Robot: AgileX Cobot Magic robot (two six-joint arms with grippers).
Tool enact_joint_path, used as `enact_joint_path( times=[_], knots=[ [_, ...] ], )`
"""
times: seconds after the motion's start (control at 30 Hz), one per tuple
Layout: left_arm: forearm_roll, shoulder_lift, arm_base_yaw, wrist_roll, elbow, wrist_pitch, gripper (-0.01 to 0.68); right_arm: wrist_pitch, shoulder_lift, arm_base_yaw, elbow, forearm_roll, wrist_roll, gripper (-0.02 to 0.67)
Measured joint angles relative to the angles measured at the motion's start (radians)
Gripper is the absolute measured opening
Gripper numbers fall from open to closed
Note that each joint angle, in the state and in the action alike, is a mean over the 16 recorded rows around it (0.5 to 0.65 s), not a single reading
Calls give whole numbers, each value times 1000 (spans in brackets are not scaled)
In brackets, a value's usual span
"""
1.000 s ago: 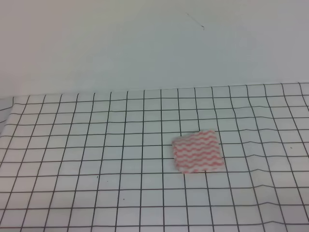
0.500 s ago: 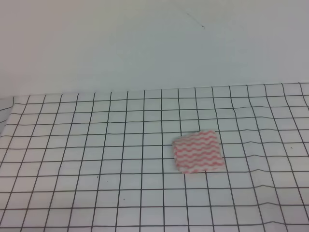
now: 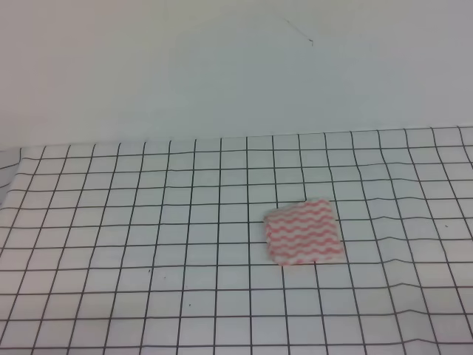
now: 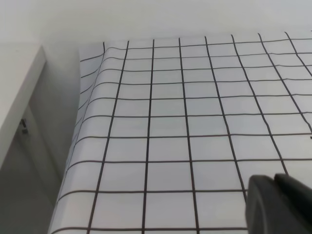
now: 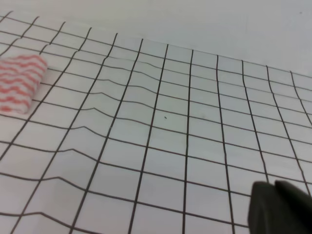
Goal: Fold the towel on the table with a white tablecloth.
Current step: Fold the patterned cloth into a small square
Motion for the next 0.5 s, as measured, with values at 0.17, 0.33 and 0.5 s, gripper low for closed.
enact_joint_path(
  times=[0.17, 0.33, 0.5],
  knots=[
    [0, 0, 0, 0, 0, 0, -1, 0, 0, 0, 0, 0, 0, 0],
    [0, 0, 0, 0, 0, 0, -1, 0, 1, 0, 0, 1, 0, 0],
    [0, 0, 0, 0, 0, 0, -2, 0, 1, 0, 0, 1, 0, 0]
  ],
)
